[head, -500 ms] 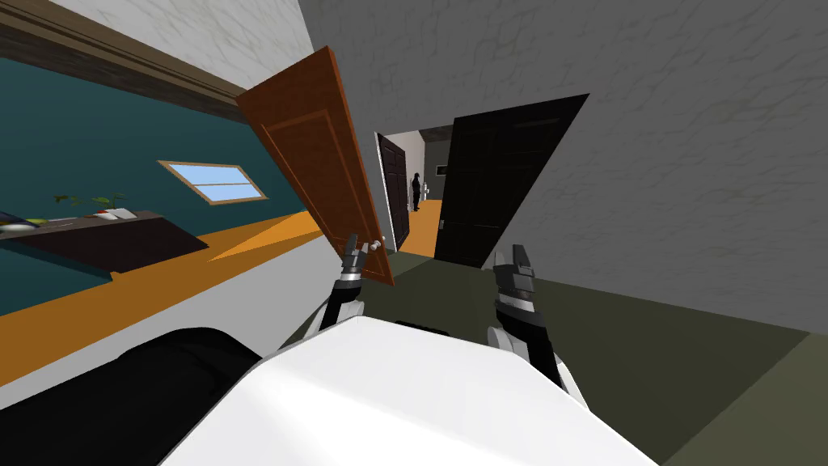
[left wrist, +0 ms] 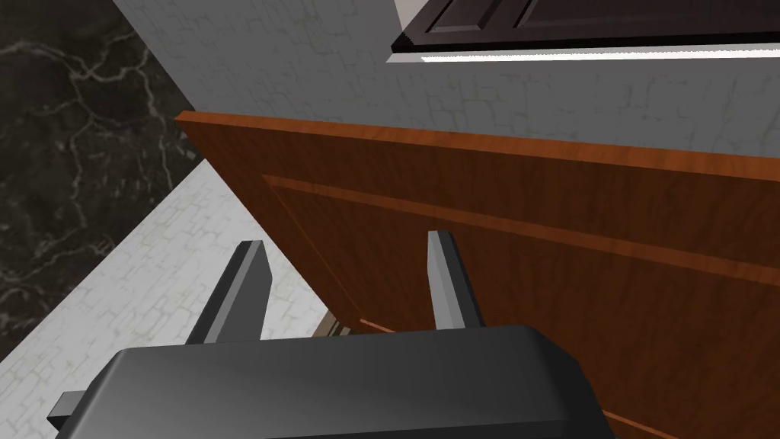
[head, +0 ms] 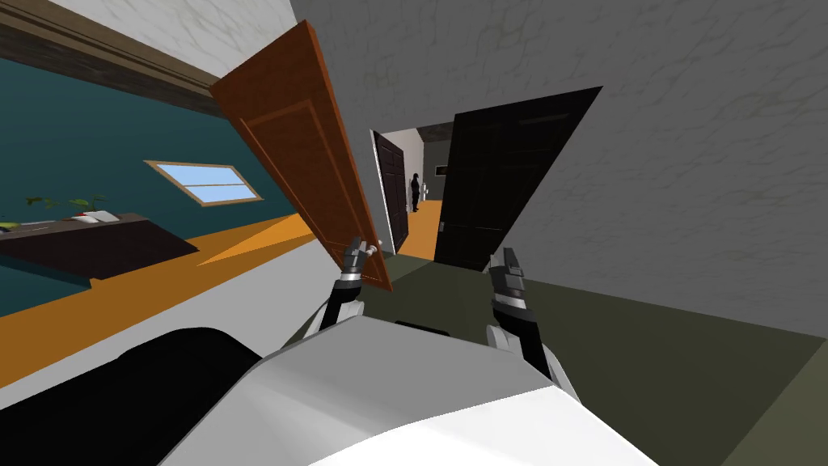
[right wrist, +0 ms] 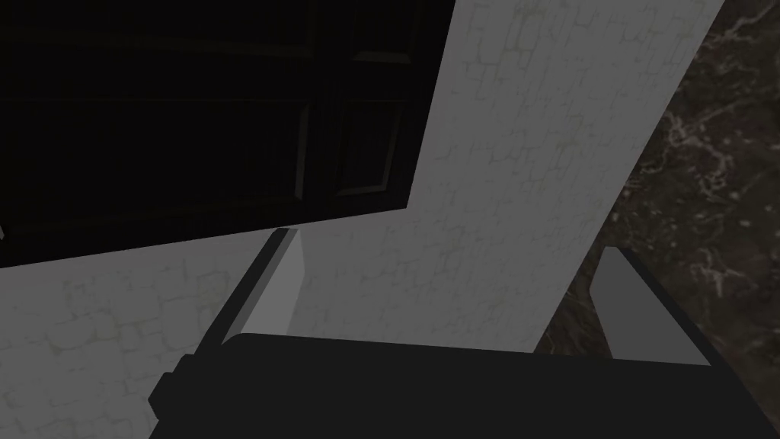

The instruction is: Push the door open

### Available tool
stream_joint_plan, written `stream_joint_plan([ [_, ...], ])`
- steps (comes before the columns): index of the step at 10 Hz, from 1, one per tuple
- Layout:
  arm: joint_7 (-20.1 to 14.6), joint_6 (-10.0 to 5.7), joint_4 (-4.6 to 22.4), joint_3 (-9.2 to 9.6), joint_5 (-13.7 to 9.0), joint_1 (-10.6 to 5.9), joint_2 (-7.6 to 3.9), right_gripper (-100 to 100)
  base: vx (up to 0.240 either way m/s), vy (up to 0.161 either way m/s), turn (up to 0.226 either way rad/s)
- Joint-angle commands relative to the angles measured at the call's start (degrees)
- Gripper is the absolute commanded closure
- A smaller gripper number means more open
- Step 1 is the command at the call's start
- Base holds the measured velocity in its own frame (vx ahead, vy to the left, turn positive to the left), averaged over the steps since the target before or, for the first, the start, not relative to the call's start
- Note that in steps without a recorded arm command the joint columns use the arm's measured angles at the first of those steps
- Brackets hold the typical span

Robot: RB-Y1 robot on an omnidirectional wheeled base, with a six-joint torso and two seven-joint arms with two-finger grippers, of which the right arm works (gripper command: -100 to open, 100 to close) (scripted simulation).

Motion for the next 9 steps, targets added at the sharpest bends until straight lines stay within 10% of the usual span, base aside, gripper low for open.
stream_joint_plan([
  [1,-0.28,-0.35,2.09,-0.20,0.50,-0.81,-0.48,-100,0.169,0.034,-0.017],
  [9,-1.58,-2.25,10.73,-1.73,1.87,-4.40,-2.10,-100,0.112,0.017,-0.014],
])
